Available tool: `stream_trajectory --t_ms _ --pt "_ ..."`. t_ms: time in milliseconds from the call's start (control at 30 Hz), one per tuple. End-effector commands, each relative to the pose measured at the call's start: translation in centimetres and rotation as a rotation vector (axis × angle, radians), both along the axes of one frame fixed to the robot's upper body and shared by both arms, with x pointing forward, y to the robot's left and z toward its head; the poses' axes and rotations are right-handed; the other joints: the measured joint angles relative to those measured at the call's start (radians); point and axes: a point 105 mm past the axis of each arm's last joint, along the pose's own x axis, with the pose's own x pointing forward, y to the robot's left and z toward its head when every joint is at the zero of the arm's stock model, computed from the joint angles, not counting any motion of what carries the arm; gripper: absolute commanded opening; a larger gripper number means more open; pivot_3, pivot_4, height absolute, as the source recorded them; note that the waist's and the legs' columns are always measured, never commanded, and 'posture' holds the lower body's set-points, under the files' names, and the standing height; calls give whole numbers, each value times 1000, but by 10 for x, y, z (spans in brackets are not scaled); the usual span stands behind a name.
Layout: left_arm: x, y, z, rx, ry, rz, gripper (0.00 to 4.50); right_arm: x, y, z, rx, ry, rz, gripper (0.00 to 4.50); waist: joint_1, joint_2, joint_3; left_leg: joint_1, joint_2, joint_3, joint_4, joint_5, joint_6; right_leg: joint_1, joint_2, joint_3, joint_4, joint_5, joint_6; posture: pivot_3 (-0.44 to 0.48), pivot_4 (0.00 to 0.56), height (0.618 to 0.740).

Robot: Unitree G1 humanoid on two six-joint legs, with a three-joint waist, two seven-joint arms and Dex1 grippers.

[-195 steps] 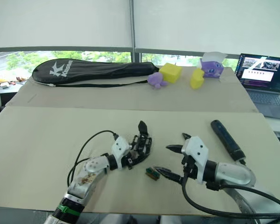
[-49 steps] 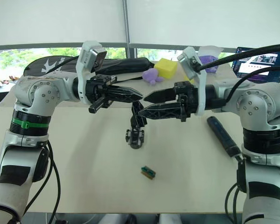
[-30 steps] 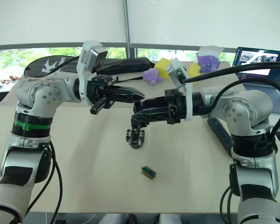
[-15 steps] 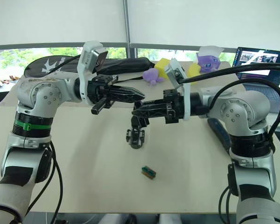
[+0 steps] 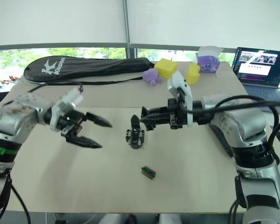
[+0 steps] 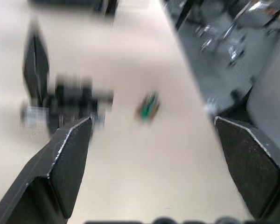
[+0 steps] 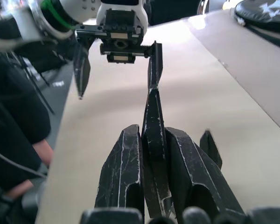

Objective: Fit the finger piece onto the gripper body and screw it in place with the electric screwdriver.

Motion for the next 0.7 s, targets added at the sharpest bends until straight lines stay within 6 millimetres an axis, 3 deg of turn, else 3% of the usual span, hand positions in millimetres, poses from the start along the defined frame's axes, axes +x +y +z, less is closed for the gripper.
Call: stream_trajectory --t_ms 33,167,300,467,700 --pt "19 6 -26 83 -165 27 4500 -11 6 9 23 -95 58 326 4 0 0 -1 0 0 1 0 0 0 0 0 0 0 0 0 150 737" --pt "36 -4 -55 83 -268 50 4500 -15 11 6 50 -116 79 326 8 0 0 -3 -1 0 2 0 0 -1 0 -1 -1 0 0 0 150 737" --pt "50 -42 -73 -60 -318 119 4500 -25 16 -5 69 -130 118 326 18 -1 0 -7 -1 -1 5 0 1 -2 -1 -4 0 1 1 0 150 737" --pt "52 -66 -84 -121 -290 139 4500 -27 17 -10 72 -132 120 326 16 -1 0 -13 0 -1 12 -1 3 -5 -1 -5 2 2 2 0 150 737" --pt "55 -86 -83 -195 -246 142 4500 -28 15 -19 63 -126 115 326 16 -1 0 -13 0 -2 12 -2 4 -4 -1 -5 1 2 2 0 150 737"
